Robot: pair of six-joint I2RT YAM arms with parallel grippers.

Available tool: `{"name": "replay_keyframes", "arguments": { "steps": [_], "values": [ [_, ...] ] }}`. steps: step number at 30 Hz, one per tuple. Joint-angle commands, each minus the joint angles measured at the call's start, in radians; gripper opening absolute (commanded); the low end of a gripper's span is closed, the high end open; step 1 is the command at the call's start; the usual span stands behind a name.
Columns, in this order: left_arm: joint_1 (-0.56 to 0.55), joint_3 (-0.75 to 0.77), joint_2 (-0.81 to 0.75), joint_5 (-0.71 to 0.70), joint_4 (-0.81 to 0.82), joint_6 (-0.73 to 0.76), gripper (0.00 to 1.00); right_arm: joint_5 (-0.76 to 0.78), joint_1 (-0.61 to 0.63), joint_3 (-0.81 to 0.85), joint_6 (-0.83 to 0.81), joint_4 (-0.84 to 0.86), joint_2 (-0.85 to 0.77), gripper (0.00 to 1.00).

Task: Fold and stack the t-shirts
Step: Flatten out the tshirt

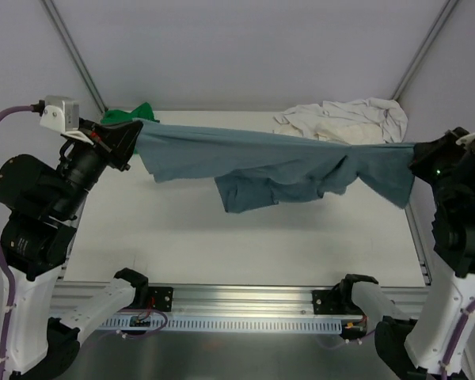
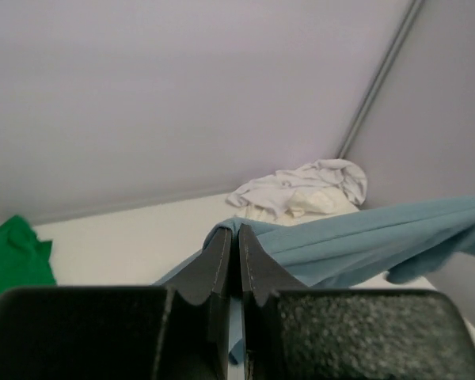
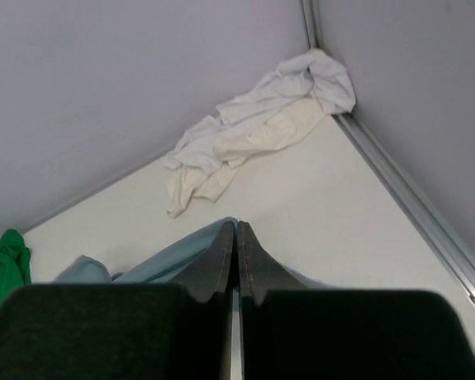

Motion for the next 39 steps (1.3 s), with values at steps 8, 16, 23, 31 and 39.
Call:
{"name": "replay_keyframes", "arguments": {
  "steps": [8, 16, 23, 31, 39],
  "values": [
    [0.004, 0.051, -0.139, -0.208, -0.214, 0.022, 0.0, 0.123, -0.001, 0.221, -0.064, -0.093, -0.17, 0.0],
    [0.004, 0.191, -0.162, -0.21, -0.338, -0.002, 0.0, 0.099, 0.048, 0.374, -0.015, -0.151, -0.173, 0.0],
    [0.004, 0.239, -0.145, -0.25, -0.386, 0.034, 0.0, 0.062, 0.086, 0.35, 0.039, -0.255, -0.084, 0.0],
    [0.004, -0.137, -0.099, -0.244, -0.092, 0.11, 0.0, -0.118, 0.086, -0.049, 0.047, -0.095, 0.026, 0.0],
    [0.004, -0.027, 0.143, -0.25, 0.123, 0.315, 0.0, -0.07, 0.086, 0.2, -0.015, -0.027, 0.249, 0.0]
  ]
}}
